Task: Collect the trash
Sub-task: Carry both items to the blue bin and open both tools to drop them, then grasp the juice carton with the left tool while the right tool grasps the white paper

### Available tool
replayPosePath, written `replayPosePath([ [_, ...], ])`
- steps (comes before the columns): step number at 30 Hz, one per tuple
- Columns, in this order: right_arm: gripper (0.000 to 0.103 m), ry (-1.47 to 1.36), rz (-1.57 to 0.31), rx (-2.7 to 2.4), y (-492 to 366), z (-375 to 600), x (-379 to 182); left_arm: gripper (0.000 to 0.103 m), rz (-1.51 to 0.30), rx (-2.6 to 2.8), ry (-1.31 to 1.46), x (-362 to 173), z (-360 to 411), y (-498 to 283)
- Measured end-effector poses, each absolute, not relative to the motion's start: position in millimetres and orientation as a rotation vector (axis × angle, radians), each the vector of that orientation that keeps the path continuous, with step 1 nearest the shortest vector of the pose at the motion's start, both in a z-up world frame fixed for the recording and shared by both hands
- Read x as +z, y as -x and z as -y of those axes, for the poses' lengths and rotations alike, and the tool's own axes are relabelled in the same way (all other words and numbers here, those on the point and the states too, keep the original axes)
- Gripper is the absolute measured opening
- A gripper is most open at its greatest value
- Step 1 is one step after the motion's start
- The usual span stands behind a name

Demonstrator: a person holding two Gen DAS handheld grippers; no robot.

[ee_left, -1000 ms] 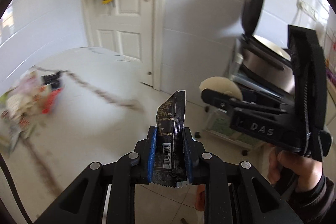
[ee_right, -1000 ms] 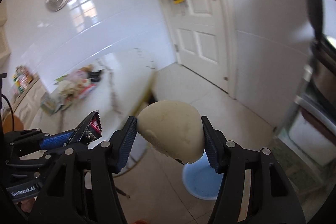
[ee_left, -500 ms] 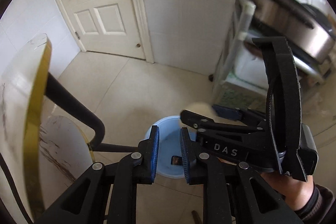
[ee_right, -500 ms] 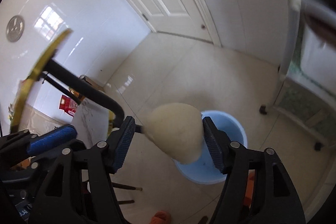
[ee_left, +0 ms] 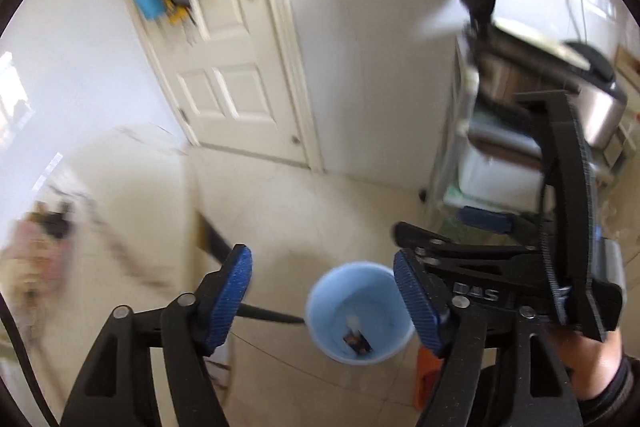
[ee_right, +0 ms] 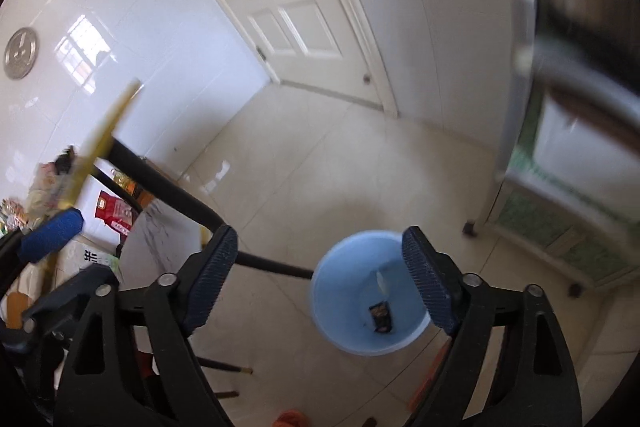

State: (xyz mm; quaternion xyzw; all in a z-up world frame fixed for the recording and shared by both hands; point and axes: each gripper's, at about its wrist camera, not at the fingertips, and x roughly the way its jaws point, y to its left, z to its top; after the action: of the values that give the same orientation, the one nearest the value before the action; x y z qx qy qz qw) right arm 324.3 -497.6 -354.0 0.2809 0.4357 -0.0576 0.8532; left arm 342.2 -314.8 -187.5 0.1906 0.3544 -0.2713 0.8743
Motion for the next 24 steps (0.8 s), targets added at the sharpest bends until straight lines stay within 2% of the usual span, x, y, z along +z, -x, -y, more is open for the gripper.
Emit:
replayPosePath([
  [5,0.092,-0.445,-0.799,-0.113,-306.3,466.6,-271.2,0.095,-0.601,-0.483,-0.328,-138.9,245.8,-305.9],
  [6,0.098,-0.410,-0.767,-0.104,-301.0,456.6,-251.3,0.095,-0.579,-0.451,-0.321,-132.5,227.1,-299.2],
  [10,0.100,-0.323,-0.692,-0.071,-291.4,417.7,-195.7,0.101,-0.543,-0.299,-0.270,-115.2,146.3,-287.4],
  [16,0.102,-0.198,-0.660,-0.013,-305.3,340.7,-145.3,0.102,-0.597,-0.023,-0.149,-122.4,53.6,-308.8],
  [24,0.102,-0.131,-0.710,0.095,-361.5,263.6,-145.1,0.102,-0.772,0.210,-0.024,-158.7,5.6,-392.5],
])
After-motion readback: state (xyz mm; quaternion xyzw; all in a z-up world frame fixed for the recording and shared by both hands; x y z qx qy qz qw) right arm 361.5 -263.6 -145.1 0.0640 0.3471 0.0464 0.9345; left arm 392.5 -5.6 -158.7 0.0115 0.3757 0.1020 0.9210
